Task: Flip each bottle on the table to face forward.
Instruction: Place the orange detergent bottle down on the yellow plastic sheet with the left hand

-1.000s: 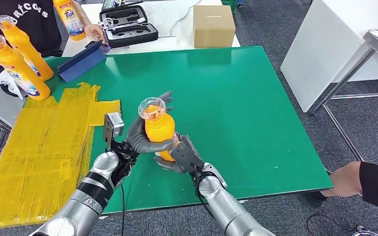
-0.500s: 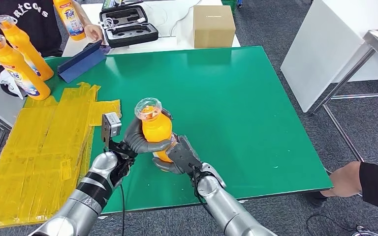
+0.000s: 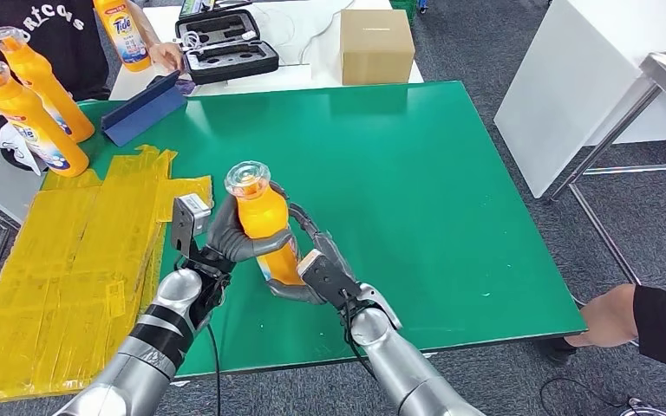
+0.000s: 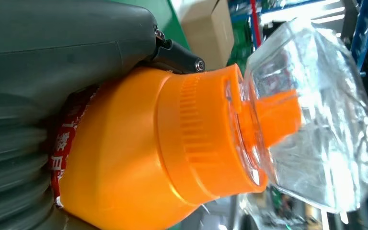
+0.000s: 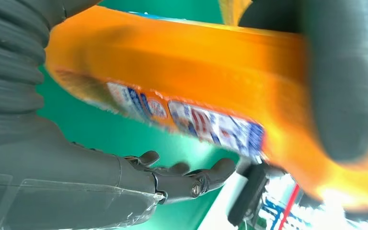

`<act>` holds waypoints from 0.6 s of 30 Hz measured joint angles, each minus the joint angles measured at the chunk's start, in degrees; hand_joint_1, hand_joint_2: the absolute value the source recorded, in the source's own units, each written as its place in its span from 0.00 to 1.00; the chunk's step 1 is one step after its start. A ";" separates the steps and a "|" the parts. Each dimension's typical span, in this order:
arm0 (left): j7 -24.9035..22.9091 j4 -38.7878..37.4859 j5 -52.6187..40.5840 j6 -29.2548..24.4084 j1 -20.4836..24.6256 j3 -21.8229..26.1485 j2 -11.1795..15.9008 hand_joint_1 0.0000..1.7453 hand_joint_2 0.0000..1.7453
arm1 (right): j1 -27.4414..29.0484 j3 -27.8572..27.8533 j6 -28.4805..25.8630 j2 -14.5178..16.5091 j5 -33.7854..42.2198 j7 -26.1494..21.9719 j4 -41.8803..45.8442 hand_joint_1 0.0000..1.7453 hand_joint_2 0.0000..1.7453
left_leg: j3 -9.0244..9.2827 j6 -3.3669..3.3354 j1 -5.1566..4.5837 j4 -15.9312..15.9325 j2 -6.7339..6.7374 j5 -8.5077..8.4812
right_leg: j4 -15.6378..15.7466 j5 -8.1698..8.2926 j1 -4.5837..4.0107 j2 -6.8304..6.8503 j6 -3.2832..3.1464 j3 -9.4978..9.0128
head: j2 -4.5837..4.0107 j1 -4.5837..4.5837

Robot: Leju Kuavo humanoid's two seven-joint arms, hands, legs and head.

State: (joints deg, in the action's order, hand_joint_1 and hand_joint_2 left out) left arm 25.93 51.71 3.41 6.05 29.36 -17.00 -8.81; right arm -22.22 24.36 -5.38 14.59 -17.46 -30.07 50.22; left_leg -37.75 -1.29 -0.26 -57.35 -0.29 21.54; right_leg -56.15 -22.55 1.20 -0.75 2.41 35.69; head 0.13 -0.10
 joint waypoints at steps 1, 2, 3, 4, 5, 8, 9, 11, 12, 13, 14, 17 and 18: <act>0.28 0.25 -1.75 -2.17 -0.05 0.10 0.08 1.00 1.00 | 0.44 -0.21 0.10 -0.10 0.81 -0.22 0.94 0.00 0.00 | 0.00 0.00 0.00 0.00 0.00 0.00 | 0.00 0.00 0.00 0.00 0.00 0.00 | 0.00 0.00; 0.59 0.56 -3.87 -4.57 -0.09 0.19 0.20 1.00 1.00 | 0.98 -0.58 0.60 -0.22 1.99 -0.42 2.07 0.00 0.00 | 0.00 0.00 0.00 0.00 0.00 0.00 | 0.00 0.00 0.00 0.00 0.00 0.00 | 0.00 0.01; 0.91 0.95 -6.45 -7.03 -0.12 0.27 0.38 1.00 1.00 | 1.59 -1.05 1.59 -0.38 3.47 -0.55 3.33 0.00 0.00 | -0.01 0.00 0.00 0.00 0.00 0.00 | 0.00 0.00 0.00 0.00 0.00 0.00 | 0.00 0.00; 1.21 1.39 -9.46 -9.66 -0.13 0.32 0.61 1.00 1.00 | 2.30 -1.61 3.13 -0.59 5.22 -0.61 4.78 0.00 0.00 | -0.01 0.00 0.00 0.00 0.00 0.00 | 0.00 0.00 0.00 0.00 0.00 0.00 | 0.00 0.01; 1.40 1.82 -12.43 -11.93 -0.13 0.38 0.89 1.00 1.00 | 2.99 -2.19 4.85 -0.83 6.83 -0.62 6.23 0.00 0.00 | -0.01 0.00 0.00 0.00 0.00 0.00 | 0.00 0.00 0.00 0.00 0.00 0.00 | 0.00 0.01; 1.57 3.03 -18.86 -16.00 -0.12 0.81 1.65 1.00 1.00 | 4.78 -3.57 8.25 -1.56 9.28 -0.59 9.95 0.00 0.00 | -0.01 0.00 0.00 0.00 0.00 0.01 | 0.01 0.00 0.01 0.00 0.00 0.00 | 0.00 0.00; 1.53 3.36 -20.05 -16.67 -0.12 0.99 1.84 1.00 1.00 | 5.20 -3.92 8.63 -1.77 9.48 -0.57 10.89 0.00 0.00 | -0.01 0.00 0.00 0.00 0.00 0.00 | 0.01 0.00 0.00 0.00 0.00 0.00 | 0.00 0.00; 0.89 3.86 -23.91 -19.50 -0.08 1.17 2.23 1.00 1.00 | 5.86 -4.45 9.11 -2.08 9.82 -0.55 12.46 0.00 0.00 | 0.00 0.00 0.00 0.00 0.00 0.00 | 0.01 0.00 0.00 0.00 0.00 0.00 | 0.00 0.01; 0.04 4.00 -27.39 -21.97 0.02 1.18 2.48 1.00 1.00 | 6.18 -4.66 9.31 -2.20 10.04 -0.55 13.17 0.00 0.00 | 0.00 0.00 0.00 0.00 0.01 0.00 | 0.01 0.00 0.00 0.00 0.00 0.00 | 0.00 0.01; -1.15 4.05 -31.51 -24.58 0.24 1.16 2.86 1.00 1.00 | 6.52 -4.89 9.47 -2.31 10.32 -0.53 13.93 0.00 0.00 | 0.00 0.00 0.00 0.00 0.02 0.00 | 0.01 0.00 0.00 -0.01 -0.01 0.01 | 0.00 0.01; -2.57 3.94 -35.95 -27.01 0.59 1.16 3.36 1.00 1.00 | 6.87 -5.16 9.59 -2.42 10.57 -0.42 14.70 0.00 0.00 | 0.00 0.01 0.00 0.00 0.02 0.00 | 0.00 0.01 0.00 -0.01 -0.01 0.01 | 0.00 0.01; -6.73 2.01 -48.65 -33.18 2.42 1.16 5.37 1.00 1.00 | 7.58 -5.92 9.52 -2.80 11.03 0.49 16.79 0.00 0.00 | 0.01 0.04 0.01 0.01 0.04 -0.03 | -0.01 0.01 -0.01 -0.01 -0.02 0.01 | 0.00 0.01; -8.01 0.71 -52.79 -35.52 3.16 1.17 6.12 1.00 1.00 | 7.70 -6.11 9.47 -2.96 11.24 0.82 17.34 0.00 0.00 | 0.02 0.05 0.02 0.01 0.06 -0.03 | -0.01 0.01 -0.01 -0.01 -0.02 0.01 | 0.00 0.01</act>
State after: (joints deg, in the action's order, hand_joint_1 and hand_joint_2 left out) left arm 17.93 52.42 -49.38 -29.47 32.52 -15.84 -2.69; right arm -14.52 18.26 4.09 11.63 -6.22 -29.25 67.56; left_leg -37.73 -1.24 -0.24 -57.34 -0.23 21.51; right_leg -56.17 -22.53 1.19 -0.76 2.39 35.71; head 0.13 -0.09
